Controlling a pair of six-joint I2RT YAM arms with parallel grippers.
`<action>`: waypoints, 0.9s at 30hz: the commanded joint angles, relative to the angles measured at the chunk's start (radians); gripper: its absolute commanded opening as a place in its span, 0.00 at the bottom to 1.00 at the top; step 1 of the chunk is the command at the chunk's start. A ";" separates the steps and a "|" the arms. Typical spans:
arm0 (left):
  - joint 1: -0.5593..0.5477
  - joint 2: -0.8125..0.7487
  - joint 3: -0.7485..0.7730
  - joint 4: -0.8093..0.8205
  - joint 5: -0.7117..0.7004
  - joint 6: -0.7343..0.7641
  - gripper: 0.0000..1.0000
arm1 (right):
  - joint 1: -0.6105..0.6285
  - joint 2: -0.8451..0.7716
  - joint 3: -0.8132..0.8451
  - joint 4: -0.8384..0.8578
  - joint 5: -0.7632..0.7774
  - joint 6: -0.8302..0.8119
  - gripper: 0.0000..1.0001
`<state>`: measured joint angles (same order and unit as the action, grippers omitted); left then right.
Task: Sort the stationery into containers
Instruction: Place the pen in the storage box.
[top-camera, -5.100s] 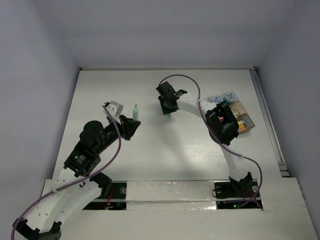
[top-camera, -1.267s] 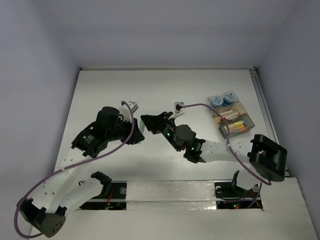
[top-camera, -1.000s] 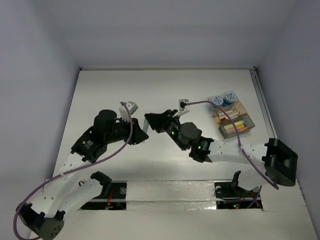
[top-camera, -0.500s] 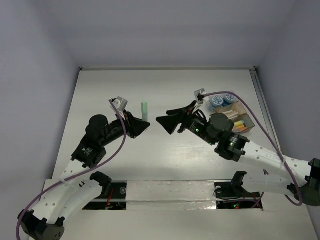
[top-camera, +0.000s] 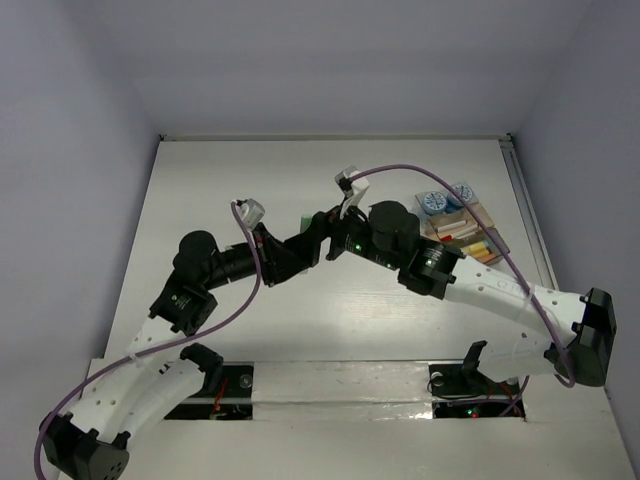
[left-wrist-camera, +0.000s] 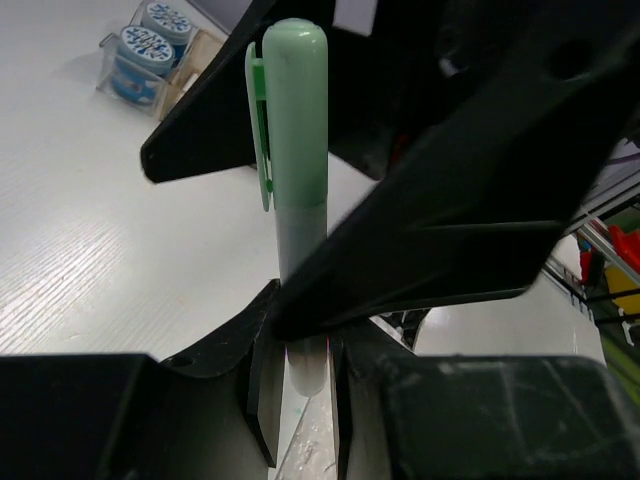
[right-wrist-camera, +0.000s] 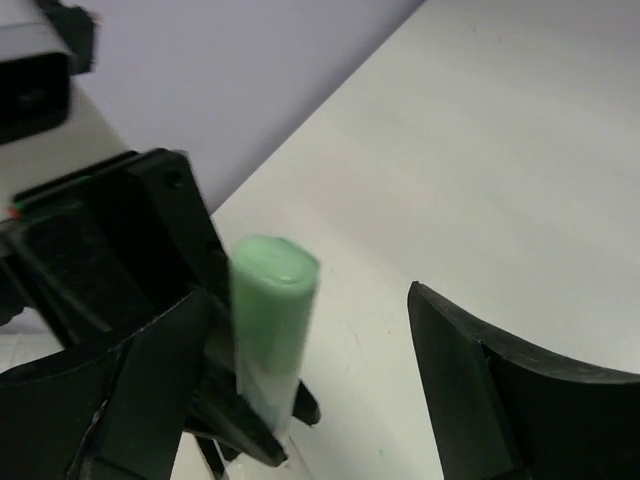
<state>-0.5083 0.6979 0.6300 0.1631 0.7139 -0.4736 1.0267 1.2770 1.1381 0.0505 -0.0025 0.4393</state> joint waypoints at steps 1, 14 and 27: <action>0.002 -0.029 0.007 0.092 0.059 -0.007 0.00 | -0.007 -0.008 0.034 0.011 0.027 0.006 0.84; 0.002 -0.054 0.016 -0.002 -0.024 0.041 0.50 | -0.029 -0.051 -0.018 0.025 0.217 0.064 0.00; -0.007 -0.309 -0.015 -0.226 -0.172 0.165 0.99 | -0.678 -0.372 -0.280 -0.288 0.461 0.179 0.00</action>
<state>-0.5091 0.4557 0.6239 -0.0708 0.5671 -0.3363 0.4534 0.9512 0.9154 -0.1215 0.3904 0.5743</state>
